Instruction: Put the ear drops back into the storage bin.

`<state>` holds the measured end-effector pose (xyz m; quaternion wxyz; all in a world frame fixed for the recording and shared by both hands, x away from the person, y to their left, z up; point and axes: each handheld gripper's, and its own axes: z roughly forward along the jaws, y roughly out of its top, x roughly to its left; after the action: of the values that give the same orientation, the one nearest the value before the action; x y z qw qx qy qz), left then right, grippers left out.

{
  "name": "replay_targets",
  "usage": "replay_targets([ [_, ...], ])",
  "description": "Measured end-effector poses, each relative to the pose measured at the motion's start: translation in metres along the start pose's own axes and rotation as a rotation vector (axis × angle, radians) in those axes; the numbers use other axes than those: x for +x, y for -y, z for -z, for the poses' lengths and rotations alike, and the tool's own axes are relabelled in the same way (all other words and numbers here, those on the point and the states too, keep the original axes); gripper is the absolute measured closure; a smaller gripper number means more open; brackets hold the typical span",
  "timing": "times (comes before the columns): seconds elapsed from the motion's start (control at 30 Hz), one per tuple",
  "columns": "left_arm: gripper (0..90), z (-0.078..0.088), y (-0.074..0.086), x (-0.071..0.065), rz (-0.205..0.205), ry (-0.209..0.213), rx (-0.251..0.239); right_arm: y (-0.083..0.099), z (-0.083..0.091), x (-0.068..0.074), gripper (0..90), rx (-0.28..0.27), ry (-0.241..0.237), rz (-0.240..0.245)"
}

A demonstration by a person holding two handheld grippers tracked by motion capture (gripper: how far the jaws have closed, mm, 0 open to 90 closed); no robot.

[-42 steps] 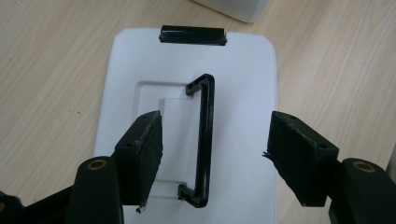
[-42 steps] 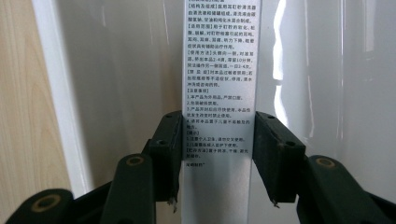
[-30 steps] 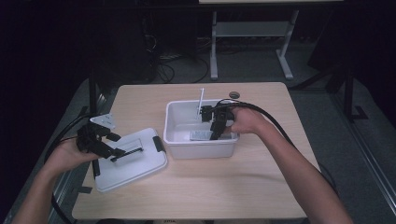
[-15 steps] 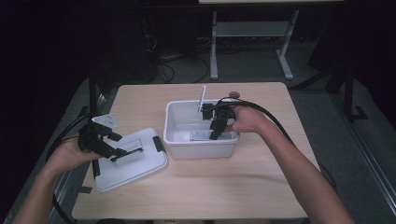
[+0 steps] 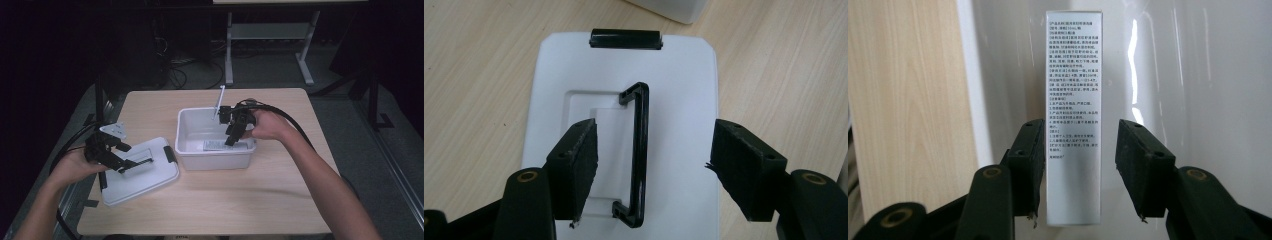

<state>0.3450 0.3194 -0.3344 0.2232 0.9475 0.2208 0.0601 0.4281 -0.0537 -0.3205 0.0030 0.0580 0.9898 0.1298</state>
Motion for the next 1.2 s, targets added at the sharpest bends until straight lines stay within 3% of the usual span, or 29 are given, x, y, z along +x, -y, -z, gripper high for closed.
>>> replay_targets([
  [0.53,34.7,-0.017,-0.004,-0.001,-0.008,0.006,0.027,0.023,0.035,0.015,51.5,-0.05,0.034,-0.027],
  [0.93,37.7,-0.031,-0.001,-0.001,0.011,-0.003,0.055,0.059,0.055,0.027,50.2,-0.106,0.05,-0.072],
  [1.2,43.1,-0.039,-0.003,-0.003,-0.004,-0.005,0.08,0.087,0.064,0.034,49.9,-0.132,0.062,-0.119],
])
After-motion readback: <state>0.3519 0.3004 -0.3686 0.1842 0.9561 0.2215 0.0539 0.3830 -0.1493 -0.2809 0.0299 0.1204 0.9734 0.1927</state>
